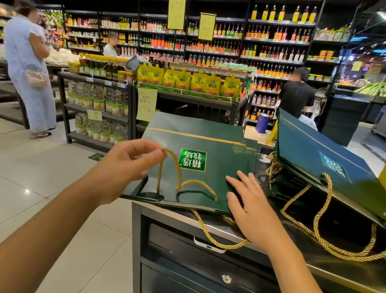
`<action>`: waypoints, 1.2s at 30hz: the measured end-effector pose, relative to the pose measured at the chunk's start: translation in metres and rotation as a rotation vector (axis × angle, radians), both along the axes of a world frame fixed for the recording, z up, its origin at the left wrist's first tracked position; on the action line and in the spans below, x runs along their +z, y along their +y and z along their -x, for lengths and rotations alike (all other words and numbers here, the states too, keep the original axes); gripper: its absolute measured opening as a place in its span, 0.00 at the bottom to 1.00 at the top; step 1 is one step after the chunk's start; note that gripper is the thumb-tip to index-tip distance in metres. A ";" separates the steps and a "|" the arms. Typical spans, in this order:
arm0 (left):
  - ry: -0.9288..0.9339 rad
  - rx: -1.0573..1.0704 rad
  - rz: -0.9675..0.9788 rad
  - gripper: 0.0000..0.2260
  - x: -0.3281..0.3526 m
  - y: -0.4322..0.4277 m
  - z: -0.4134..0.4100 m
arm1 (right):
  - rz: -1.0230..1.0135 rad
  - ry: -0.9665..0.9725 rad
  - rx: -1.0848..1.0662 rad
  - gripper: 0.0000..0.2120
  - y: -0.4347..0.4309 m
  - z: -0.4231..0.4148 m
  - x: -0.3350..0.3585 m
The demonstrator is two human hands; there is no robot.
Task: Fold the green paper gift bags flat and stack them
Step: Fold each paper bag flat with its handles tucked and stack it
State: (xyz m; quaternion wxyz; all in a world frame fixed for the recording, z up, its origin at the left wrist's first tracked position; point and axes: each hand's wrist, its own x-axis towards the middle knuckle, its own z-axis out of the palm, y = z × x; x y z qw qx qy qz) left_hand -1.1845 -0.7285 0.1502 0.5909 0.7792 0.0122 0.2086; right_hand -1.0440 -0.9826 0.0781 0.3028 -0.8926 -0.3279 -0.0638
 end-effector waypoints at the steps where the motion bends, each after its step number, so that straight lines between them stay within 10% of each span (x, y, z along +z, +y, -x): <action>1: 0.000 -0.025 0.126 0.11 0.004 0.001 0.002 | -0.001 0.000 0.000 0.22 0.000 0.000 0.000; 8: -0.018 -0.158 0.241 0.29 0.007 0.012 0.006 | -0.025 0.013 -0.002 0.22 0.000 0.001 0.002; 12: 0.075 -0.176 0.043 0.30 0.005 0.013 0.007 | -0.032 0.000 -0.002 0.22 0.000 0.001 0.001; 17: 0.043 0.308 -0.217 0.12 -0.018 0.024 -0.015 | -0.088 -0.005 -0.015 0.22 -0.001 0.004 0.006; 22: 0.150 0.410 -0.306 0.29 -0.039 0.040 -0.038 | -0.122 0.021 -0.094 0.29 -0.003 0.010 0.010; 36: -0.013 0.347 -0.097 0.24 -0.066 0.035 -0.031 | -0.331 0.251 -0.225 0.43 -0.007 0.011 0.031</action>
